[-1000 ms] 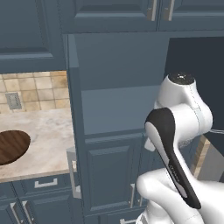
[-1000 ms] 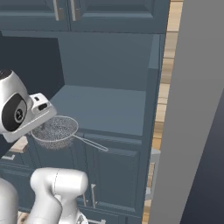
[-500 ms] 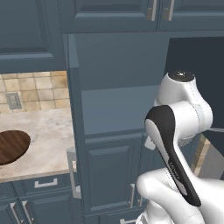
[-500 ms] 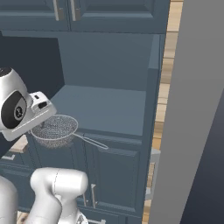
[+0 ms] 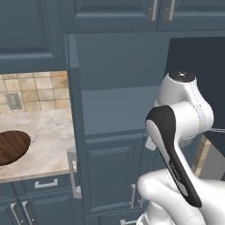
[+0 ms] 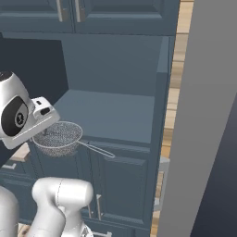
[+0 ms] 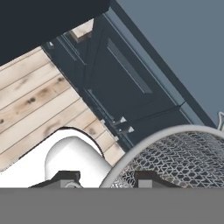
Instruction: Open the cabinet and setup a tea strainer by placing it in the bowl upright.
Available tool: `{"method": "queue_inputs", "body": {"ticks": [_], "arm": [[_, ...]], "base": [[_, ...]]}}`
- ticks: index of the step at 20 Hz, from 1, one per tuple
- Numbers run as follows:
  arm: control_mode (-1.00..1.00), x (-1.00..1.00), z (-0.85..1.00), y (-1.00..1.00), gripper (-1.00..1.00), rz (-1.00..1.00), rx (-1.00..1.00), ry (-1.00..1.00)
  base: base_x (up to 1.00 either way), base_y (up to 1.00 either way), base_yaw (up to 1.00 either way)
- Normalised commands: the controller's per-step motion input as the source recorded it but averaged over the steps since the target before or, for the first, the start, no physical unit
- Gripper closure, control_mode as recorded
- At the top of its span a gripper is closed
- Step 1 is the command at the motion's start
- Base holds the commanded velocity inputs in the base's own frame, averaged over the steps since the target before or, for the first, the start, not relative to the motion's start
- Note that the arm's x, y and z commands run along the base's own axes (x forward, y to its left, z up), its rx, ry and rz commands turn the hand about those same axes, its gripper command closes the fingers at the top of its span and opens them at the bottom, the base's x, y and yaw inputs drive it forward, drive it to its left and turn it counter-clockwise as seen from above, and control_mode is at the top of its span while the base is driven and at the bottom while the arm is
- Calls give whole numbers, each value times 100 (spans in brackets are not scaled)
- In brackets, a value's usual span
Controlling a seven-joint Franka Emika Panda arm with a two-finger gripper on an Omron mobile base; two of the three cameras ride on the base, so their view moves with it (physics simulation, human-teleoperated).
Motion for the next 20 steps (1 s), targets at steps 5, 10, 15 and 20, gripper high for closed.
{"method": "queue_inputs", "body": {"ticks": [5,10,15,20], "arm": [[100,0,0,0,100,0,0,0],[100,0,0,0,100,0,0,0],[100,0,0,0,100,0,0,0],[100,0,0,0,100,0,0,0]], "base": [[-53,0,0],[-59,0,-1],[-55,9,0],[-50,21,0]]}}
